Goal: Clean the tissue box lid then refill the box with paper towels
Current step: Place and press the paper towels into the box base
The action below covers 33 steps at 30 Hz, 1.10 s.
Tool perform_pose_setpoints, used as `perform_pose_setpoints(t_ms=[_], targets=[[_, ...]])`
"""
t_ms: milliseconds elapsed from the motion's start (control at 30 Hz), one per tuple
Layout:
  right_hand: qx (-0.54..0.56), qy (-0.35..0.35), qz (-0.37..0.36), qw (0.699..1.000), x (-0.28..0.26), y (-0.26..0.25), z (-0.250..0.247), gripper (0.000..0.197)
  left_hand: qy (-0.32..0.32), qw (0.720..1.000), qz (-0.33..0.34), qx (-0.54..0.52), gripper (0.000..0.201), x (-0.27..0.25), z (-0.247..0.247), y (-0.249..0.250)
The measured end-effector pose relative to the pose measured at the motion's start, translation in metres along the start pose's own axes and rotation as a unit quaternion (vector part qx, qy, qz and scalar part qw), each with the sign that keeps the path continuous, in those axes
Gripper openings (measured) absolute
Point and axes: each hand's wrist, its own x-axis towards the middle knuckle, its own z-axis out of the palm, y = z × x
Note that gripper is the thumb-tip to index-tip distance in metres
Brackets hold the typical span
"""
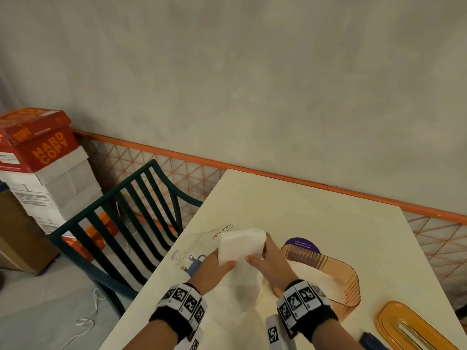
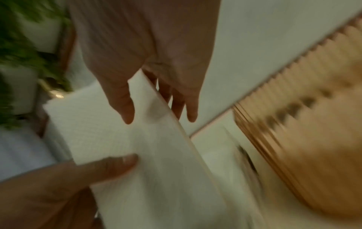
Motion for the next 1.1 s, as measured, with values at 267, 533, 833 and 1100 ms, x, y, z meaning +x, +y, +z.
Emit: perform_pose_setpoints(t_ms=[267, 533, 833, 1100], targets=[[-0.228, -0.019, -0.092, 0.969, 0.017, -0.048, -0.042, 0.023, 0.0, 0.987, 0.121, 0.103, 0.016, 0.005, -0.027, 0.033], [0.183, 0.086, 0.026, 0.979, -0.017, -0.017, -0.024, 0.032, 0.04, 0.977, 0.016, -0.21, 0.036, 0.004, -0.027, 0.009], [0.048, 0.104, 0.112, 0.987, -0.048, 0.039, 0.017, 0.034, 0.057, 0.998, -0.025, -0.005, 0.033, 0.003, 0.005, -0.023], [0.103, 0.165, 0.096, 0.976, -0.041, 0.012, -0.046, 0.034, 0.026, 0.996, 0.05, -0.062, 0.034, 0.016, 0.008, 0.037]])
